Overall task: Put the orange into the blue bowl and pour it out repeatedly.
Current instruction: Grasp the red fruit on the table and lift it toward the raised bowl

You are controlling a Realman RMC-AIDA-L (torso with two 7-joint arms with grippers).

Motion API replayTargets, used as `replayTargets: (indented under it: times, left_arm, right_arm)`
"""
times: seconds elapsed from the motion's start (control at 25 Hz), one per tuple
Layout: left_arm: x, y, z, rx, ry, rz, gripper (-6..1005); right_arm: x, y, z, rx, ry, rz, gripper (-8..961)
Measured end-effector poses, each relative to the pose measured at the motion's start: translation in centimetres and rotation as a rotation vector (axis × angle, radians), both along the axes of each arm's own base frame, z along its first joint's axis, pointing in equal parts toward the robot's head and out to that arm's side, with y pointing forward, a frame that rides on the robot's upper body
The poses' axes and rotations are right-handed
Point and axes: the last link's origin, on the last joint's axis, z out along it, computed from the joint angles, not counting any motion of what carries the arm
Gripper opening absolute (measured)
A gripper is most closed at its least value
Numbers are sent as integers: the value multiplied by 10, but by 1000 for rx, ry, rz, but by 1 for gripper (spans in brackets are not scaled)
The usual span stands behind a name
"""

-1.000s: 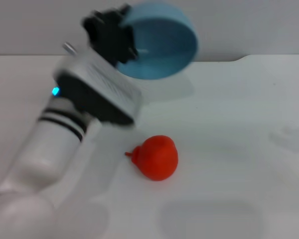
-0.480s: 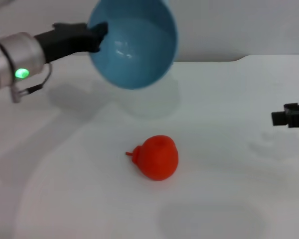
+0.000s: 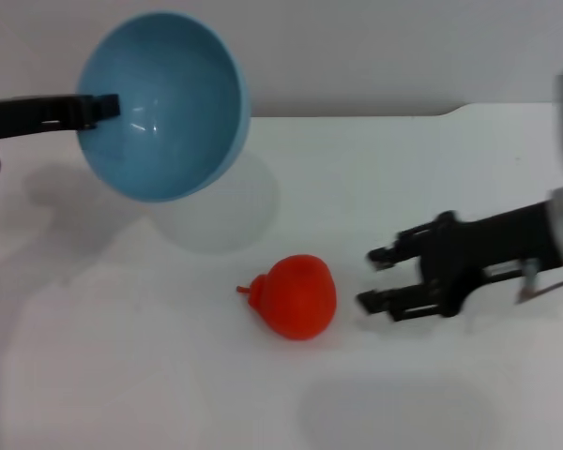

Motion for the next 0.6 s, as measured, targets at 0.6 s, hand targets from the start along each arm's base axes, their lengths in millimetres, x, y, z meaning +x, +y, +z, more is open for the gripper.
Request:
replayTargets:
  times: [0.6]
  left_arm:
    - [-4,-10,6,1,12,12,-1]
  right_arm:
    - [-23,23,-75,20,-361,120,675]
